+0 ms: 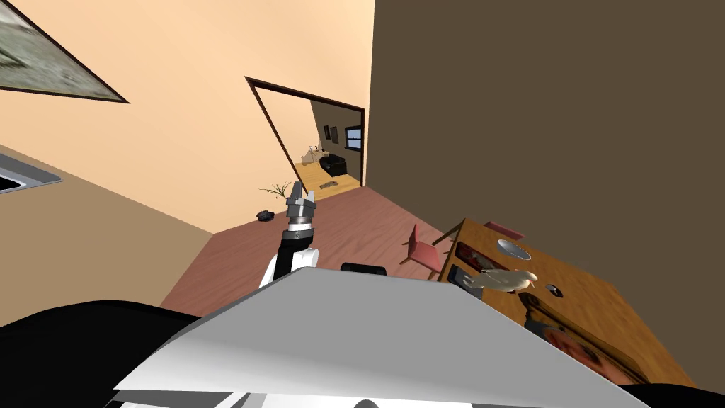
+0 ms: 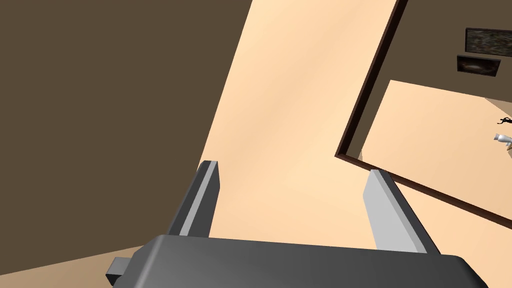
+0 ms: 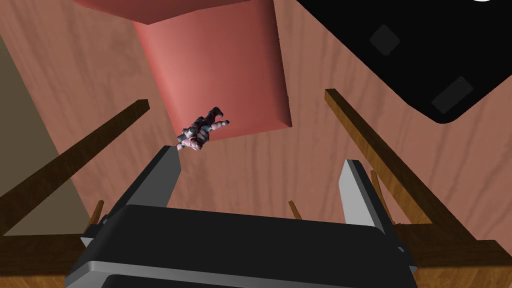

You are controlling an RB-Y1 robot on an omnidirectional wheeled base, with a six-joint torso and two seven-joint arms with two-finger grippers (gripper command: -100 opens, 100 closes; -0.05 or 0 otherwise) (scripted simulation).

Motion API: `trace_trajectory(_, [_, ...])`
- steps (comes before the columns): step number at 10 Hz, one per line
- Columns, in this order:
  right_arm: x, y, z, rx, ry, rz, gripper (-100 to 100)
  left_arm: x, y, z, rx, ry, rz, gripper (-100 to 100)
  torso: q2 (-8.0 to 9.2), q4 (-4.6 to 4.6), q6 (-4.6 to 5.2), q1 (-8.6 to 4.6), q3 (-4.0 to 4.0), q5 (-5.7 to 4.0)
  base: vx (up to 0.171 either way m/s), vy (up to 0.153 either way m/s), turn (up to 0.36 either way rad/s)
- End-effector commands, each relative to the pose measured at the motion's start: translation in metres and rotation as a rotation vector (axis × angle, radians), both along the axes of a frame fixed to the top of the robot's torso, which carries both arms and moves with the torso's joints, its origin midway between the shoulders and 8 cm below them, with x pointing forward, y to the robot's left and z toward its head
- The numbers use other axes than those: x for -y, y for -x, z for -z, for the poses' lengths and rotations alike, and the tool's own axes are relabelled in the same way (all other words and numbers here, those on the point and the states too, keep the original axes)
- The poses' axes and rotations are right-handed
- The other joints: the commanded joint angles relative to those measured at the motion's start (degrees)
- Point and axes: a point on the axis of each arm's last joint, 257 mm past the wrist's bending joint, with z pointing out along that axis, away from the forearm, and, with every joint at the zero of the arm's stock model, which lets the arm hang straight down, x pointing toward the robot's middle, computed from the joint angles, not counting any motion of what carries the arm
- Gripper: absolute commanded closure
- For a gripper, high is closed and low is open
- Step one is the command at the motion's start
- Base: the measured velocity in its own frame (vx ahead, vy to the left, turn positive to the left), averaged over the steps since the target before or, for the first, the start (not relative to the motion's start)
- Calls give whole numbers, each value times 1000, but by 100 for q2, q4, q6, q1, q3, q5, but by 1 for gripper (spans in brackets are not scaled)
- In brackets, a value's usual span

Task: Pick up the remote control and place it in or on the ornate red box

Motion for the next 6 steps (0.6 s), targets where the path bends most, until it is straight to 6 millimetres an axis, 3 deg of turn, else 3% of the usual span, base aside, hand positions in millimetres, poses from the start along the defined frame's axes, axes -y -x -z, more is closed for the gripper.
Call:
trace_trajectory(1, [26, -10, -2, 4, 43, -23, -100, 0, 0, 0, 0, 0, 0, 0, 0, 0, 0, 0, 0, 0, 122, -101, 214])
trace_trajectory(6, [39, -21, 1, 11, 73, -1, -100, 0, 0, 0, 0, 0, 0, 0, 62, 14, 2, 25, 36, 4, 12, -13, 35])
